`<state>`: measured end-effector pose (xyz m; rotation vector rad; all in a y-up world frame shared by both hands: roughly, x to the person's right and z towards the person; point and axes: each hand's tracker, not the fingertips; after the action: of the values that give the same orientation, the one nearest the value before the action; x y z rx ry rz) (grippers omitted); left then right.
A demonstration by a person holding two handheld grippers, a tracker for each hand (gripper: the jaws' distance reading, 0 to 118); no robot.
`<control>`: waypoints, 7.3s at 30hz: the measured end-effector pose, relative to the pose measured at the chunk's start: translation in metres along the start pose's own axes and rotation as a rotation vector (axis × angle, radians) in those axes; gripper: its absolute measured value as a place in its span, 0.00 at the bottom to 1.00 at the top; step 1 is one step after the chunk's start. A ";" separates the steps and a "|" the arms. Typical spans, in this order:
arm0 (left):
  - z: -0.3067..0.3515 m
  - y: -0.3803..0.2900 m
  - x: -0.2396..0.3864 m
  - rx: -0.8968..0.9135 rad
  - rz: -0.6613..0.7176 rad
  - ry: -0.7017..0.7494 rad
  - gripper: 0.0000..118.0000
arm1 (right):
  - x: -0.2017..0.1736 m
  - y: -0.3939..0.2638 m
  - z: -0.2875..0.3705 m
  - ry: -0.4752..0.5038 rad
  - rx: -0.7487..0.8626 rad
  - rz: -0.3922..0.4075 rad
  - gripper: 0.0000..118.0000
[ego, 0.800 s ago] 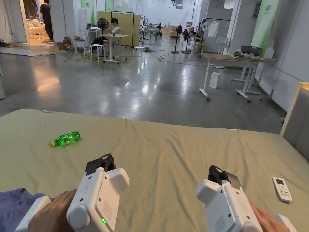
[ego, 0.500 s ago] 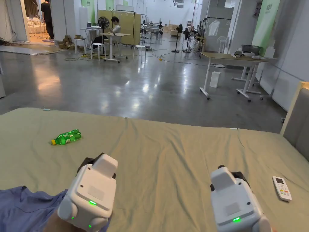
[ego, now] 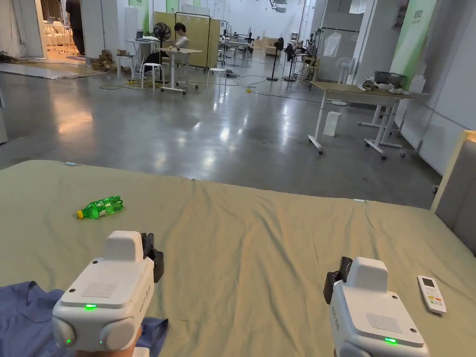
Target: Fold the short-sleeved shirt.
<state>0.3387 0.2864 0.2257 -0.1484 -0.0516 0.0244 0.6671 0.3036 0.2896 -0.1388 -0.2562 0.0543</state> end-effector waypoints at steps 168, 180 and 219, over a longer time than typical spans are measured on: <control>-0.152 -0.141 0.022 -0.781 -0.099 -0.127 0.07 | 0.095 -0.091 -0.035 0.004 -0.349 0.007 0.00; -0.093 -0.092 -0.008 -0.618 -0.068 -0.111 0.07 | 0.099 -0.151 -0.109 0.150 -0.798 0.124 0.52; -0.046 0.182 -0.104 -0.117 -0.042 0.048 0.07 | 0.124 0.151 -0.070 0.024 -0.041 0.103 0.02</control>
<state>0.2339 0.4562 0.1485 -0.2652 -0.0084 -0.0240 0.7996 0.4526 0.2316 -0.1935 -0.2260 0.1499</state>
